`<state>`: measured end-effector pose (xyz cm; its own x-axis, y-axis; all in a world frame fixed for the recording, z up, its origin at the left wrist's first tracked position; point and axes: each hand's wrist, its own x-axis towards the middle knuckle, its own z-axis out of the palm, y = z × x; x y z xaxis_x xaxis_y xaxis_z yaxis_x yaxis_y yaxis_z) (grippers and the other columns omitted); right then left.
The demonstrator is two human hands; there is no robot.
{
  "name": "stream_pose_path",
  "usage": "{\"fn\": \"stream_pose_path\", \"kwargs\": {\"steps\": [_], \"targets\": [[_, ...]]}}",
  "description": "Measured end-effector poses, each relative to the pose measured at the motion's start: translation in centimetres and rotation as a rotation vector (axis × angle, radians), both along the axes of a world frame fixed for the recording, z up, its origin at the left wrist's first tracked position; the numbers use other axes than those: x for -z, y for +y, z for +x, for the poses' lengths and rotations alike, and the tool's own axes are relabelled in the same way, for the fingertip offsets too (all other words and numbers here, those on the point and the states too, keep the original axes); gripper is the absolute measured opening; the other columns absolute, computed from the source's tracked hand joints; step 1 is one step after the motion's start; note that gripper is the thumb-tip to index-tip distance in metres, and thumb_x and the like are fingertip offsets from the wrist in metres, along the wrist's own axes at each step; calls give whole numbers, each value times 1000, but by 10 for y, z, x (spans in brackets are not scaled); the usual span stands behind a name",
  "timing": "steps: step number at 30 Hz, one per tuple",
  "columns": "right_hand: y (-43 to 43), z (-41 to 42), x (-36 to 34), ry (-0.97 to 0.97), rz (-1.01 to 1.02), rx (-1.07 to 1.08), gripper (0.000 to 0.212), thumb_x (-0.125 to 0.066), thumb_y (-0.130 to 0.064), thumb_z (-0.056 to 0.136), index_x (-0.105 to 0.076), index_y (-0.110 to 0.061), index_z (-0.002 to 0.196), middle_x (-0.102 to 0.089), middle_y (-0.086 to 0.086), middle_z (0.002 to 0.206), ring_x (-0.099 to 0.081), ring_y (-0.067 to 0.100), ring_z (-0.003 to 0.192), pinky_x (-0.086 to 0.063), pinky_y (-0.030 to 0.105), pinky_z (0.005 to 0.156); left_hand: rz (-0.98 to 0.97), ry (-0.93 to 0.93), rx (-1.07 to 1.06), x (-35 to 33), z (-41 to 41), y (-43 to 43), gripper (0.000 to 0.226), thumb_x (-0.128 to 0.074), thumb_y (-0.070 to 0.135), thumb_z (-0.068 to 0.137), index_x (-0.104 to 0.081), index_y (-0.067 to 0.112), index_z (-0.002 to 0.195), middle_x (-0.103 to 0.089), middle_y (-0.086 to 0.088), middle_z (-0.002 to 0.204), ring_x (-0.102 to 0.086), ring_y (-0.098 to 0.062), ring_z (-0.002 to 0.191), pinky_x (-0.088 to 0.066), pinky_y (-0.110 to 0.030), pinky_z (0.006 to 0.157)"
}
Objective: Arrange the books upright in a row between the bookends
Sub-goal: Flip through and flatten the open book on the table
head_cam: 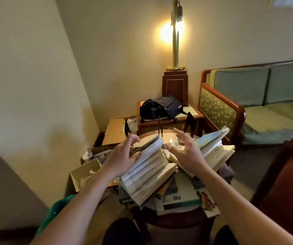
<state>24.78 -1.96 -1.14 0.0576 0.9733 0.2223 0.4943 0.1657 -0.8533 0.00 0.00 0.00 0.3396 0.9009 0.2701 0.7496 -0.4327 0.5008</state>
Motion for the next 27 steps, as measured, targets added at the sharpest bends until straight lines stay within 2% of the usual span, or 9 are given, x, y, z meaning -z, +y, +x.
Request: {"fn": "stream_pose_path", "kwargs": {"steps": [4, 8, 11, 13, 16, 19, 21, 23, 27], "targets": [[1, -10, 20, 39, -71, -32, 67, -70, -38, 91, -39, -35, 150, -42, -1, 152, -45, 19, 134, -44, 49, 109, -89, 111, 55, 6, -3, 6, 29, -62, 35, 96, -40, 40, 114, -51, 7, 145, -61, -14, 110, -49, -28, 79], [5, -25, 37, 104, -143, -54, 67, -71, -35, 91, -40, -36, 150, -44, -1, 150, -45, 21, 135, -44, 51, 110, -170, 211, 75, 3, -1, 14, 28, -61, 25, 97, -57, 44, 118, -36, 10, 157, -40, -18, 141, -37, -43, 111], [6, -36, 49, 87, -171, -56, 68, -72, -32, 91, -39, -33, 150, -48, 0, 146, -46, 18, 133, -44, 46, 109, -296, 303, 88, 4, -2, 25, 42, -56, 25, 99, -56, 51, 133, -49, 12, 145, -63, 1, 101, -42, -26, 99], [7, -41, 54, 91, -180, -69, 69, -72, -30, 91, -39, -33, 151, -49, -1, 145, -46, 16, 133, -44, 42, 109, -376, 365, 60, 8, -3, 34, 46, -53, 25, 99, -52, 52, 136, -66, 1, 124, -64, -14, 81, -44, -31, 89], [8, -48, 60, 78, -214, -122, 68, -71, -30, 91, -38, -38, 150, -45, -2, 149, -42, 18, 137, -43, 44, 110, -406, 352, 5, 12, -7, 40, 56, -48, 12, 97, -50, 49, 139, -60, 1, 90, -51, -15, 58, -47, -36, 64], [11, -53, 64, 76, -259, -182, 69, -71, -31, 92, -36, -39, 151, -41, -4, 153, -38, 18, 141, -43, 41, 109, -440, 156, -47, 13, -15, 35, 55, -51, 8, 96, -55, 42, 138, -58, 17, 60, -36, -7, 41, -47, -39, 56], [12, -56, 65, 74, -287, -208, 70, -70, -32, 92, -35, -38, 152, -39, -5, 153, -36, 17, 143, -40, 40, 110, -485, -25, -104, 18, -22, 27, 46, -59, 14, 97, -58, 37, 137, -66, 17, 95, -48, -2, 50, -40, -24, 54], [14, -60, 67, 33, -298, -222, 70, -70, -35, 92, -36, -37, 153, -38, -6, 155, -35, 16, 143, -35, 42, 114, -521, -250, -190, 32, -30, 17, 42, -64, 17, 95, -63, 36, 132, -56, 9, 134, -57, -8, 89, -42, -22, 69], [18, -67, 66, -39, -315, -264, 68, -68, -37, 93, -36, -34, 153, -38, -8, 156, -34, 16, 144, -34, 44, 115, -576, -755, -308, 63, -35, -14, 38, -68, 13, 91, -70, 37, 121, -58, 7, 133, -62, -18, 112, -58, -37, 85]]}}
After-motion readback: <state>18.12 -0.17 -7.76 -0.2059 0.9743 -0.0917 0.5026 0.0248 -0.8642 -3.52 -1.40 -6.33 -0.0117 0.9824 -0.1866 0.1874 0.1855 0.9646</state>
